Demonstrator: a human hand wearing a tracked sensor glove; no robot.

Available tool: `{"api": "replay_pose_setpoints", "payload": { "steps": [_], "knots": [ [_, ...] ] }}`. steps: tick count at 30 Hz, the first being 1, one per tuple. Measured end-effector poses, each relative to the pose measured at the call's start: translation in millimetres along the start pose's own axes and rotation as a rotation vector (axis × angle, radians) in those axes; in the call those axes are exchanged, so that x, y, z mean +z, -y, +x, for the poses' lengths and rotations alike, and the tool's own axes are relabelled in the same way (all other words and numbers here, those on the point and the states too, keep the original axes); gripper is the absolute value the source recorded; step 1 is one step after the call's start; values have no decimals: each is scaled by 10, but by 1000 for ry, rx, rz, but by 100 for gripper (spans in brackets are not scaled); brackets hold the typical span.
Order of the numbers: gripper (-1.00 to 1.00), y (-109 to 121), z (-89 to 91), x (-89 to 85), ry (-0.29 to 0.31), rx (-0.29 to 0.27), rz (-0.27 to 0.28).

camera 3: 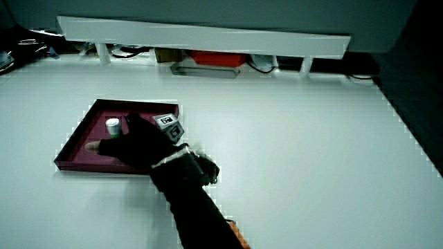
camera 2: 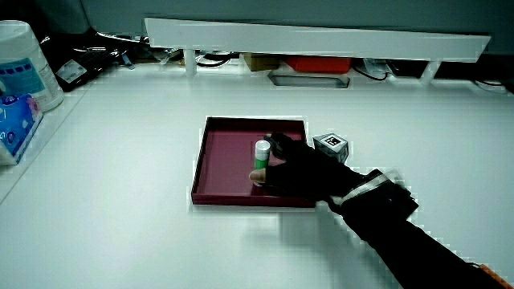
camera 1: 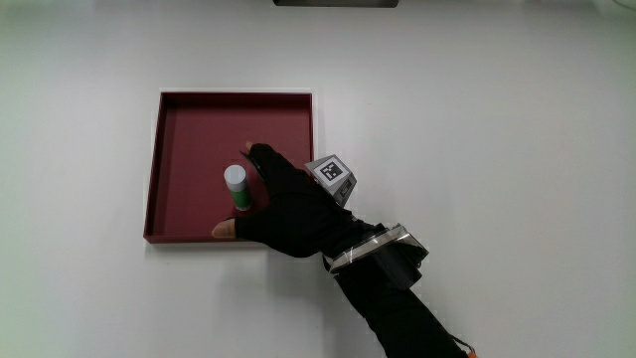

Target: Pick glue stick

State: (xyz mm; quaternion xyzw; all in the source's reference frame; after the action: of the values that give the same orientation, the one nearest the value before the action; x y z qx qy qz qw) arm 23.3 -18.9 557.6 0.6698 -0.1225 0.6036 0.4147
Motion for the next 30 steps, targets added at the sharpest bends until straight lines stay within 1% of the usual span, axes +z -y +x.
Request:
{"api": "replay_pose_setpoints", "payload": {
  "steps": [2,3,5,6,7,8,10,11,12,13,14,15,16,18,19,21,26,28,30],
  "knots": [
    [13,14,0,-5,-2,11,29],
    [16,24,-12,-7,-13,10,43],
    [22,34,15,0,-17,19,91],
    [25,39,17,-2,-39,29,102],
    [28,33,43,2,-37,30,108],
    [31,45,44,-3,-56,35,122],
    [37,48,61,2,-53,44,153],
    [41,53,59,0,-75,58,162],
    [44,51,74,3,-77,72,178],
    [47,52,69,2,-80,79,181],
    [50,56,64,-1,-89,67,179],
    [53,47,80,-1,-76,71,182],
    [56,52,70,-10,-86,76,180],
    [62,57,69,-19,-73,72,199],
    [66,64,61,-24,-96,78,204],
    [72,58,75,-25,-81,87,222],
    [88,68,67,-32,-93,90,235],
    [94,78,71,-27,-82,94,240],
    [100,75,84,-26,-79,118,246]
  ]
}}
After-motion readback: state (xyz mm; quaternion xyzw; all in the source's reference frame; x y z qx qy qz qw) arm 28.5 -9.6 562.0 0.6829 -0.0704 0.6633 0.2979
